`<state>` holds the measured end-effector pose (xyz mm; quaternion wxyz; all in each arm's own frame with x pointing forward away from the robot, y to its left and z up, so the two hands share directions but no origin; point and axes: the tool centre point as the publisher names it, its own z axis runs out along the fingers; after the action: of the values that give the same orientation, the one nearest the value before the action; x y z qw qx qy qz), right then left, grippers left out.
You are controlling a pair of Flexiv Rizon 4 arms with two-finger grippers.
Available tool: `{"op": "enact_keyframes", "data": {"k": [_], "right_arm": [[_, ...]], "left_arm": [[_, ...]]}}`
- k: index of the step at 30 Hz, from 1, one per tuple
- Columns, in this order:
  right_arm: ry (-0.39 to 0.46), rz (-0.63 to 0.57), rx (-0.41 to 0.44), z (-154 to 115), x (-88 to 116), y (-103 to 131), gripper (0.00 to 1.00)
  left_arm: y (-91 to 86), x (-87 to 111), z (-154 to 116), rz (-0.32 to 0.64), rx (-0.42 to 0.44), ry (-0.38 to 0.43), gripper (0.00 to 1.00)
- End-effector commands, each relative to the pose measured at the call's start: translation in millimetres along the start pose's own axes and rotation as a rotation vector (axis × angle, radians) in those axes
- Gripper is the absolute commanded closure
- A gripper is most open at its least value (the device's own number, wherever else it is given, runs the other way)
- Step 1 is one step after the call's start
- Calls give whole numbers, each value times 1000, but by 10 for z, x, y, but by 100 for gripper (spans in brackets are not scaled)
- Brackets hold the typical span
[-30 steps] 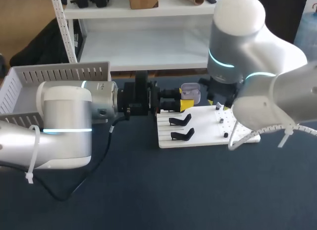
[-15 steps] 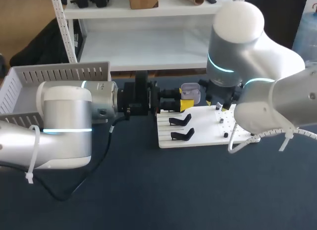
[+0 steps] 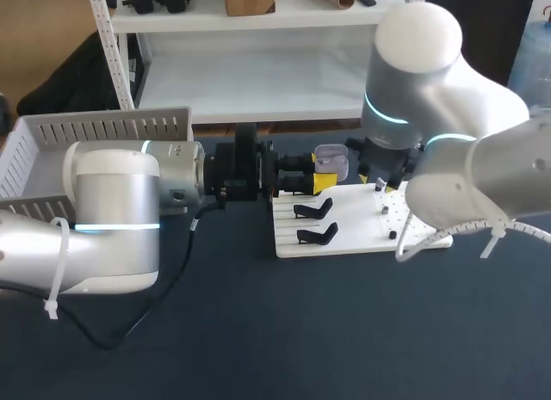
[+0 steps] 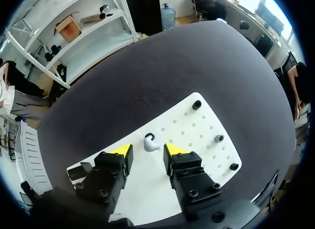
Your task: Pick up each earbud case from the left stands, insert the matching earbuds, close the lid, and place the case in the box.
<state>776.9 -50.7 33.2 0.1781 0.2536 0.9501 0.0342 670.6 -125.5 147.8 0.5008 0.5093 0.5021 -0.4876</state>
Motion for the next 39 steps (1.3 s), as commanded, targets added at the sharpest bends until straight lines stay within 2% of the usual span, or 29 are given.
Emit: {"op": "enact_keyframes", "data": {"k": [1, 6, 25, 34, 38, 39], "right_arm": [[7, 4, 5, 56, -12, 27, 61], [8, 7, 12, 67, -21, 9, 65], [31, -14, 19, 110, -4, -27, 64], [37, -4, 15, 125, -10, -40, 67], [45, -5, 18, 145, -6, -64, 73], [45, -8, 19, 146, -7, -65, 76]], "left_arm": [[0, 6, 2, 2, -2, -3, 100], [0, 6, 2, 2, -2, -3, 100], [0, 6, 2, 2, -2, -3, 100], [0, 6, 2, 2, -2, -3, 100], [0, 6, 2, 2, -2, -3, 100], [0, 6, 2, 2, -2, -3, 100]]}}
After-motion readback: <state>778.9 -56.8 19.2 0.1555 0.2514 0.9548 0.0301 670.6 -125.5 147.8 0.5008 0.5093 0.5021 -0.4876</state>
